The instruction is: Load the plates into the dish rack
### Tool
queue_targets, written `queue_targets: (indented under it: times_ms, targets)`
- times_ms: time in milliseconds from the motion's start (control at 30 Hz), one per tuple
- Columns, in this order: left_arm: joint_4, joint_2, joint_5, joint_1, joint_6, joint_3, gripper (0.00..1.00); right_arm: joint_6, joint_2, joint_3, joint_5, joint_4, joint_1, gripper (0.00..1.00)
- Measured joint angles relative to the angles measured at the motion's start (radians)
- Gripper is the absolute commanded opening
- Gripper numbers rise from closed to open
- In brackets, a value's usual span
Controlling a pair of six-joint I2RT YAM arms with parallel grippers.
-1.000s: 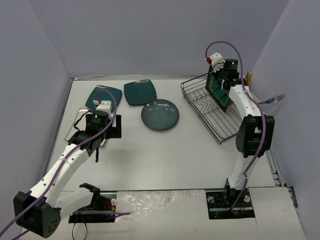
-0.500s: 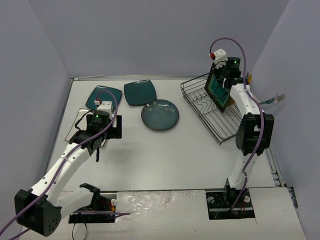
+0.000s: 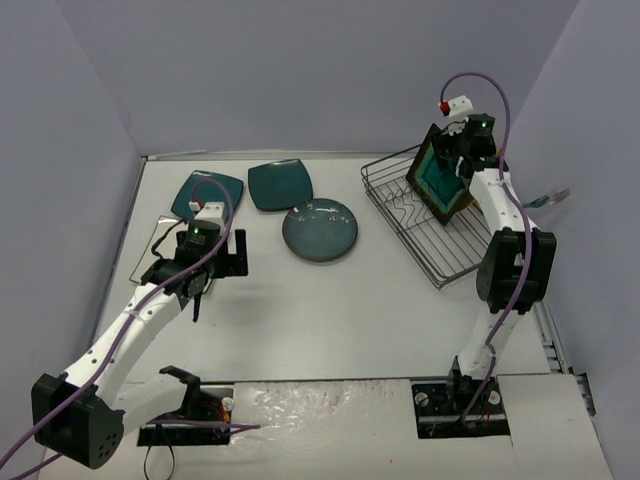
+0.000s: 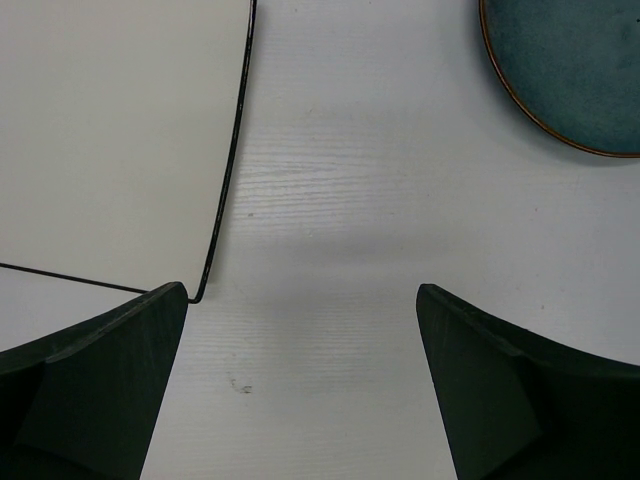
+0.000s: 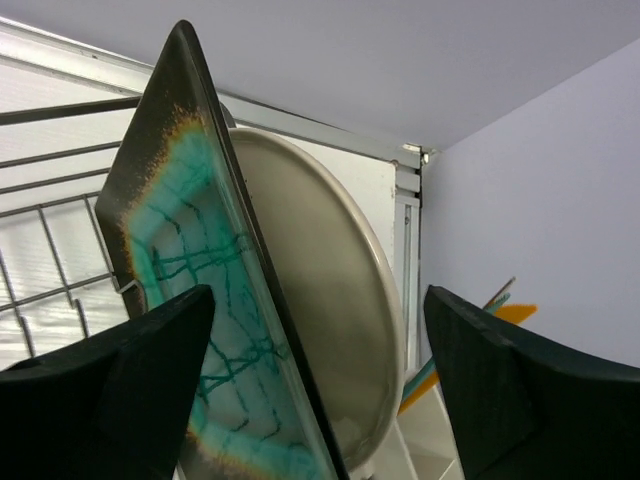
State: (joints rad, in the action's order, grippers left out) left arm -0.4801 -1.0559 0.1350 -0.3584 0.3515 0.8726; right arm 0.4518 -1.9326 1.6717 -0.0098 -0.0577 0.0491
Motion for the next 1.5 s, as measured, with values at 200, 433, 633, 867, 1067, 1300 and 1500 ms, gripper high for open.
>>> queue_targets:
  times_ms: [200, 433, 633, 867, 1067, 1300, 1500]
  targets:
    - [0.045, -0.077, -0.071, 0.0, 0.129, 0.002, 0.97, -0.13, 0.165, -0.112, -0.029, 0.003, -0.01, 0.99]
    - [0.226, -0.309, -0.219, 0.0, 0.306, 0.008, 0.97, -0.349, 0.457, -0.301, -0.129, -0.049, -0.101, 1.0]
    - [0.437, -0.541, -0.317, 0.0, 0.406, 0.063, 0.97, -0.564, 0.675, -0.598, -0.247, -0.155, -0.231, 1.0]
    - [0.597, -0.709, -0.376, 0.001, 0.46, 0.123, 0.84, -0.752, 0.8, -0.778, -0.354, -0.226, -0.248, 1.0]
    - [0.739, -0.828, -0.433, 0.006, 0.536, 0.178, 0.66, -0.81, 0.913, -0.878, -0.403, -0.233, -0.254, 1.0]
    - [0.904, -0.926, -0.476, 0.015, 0.646, 0.193, 0.29, -0.846, 0.996, -0.942, -0.417, -0.237, -0.254, 1.0]
    - [1.01, -0.975, -0.492, 0.024, 0.731, 0.165, 0.0, -0.871, 1.024, -0.98, -0.425, -0.236, -0.254, 1.0]
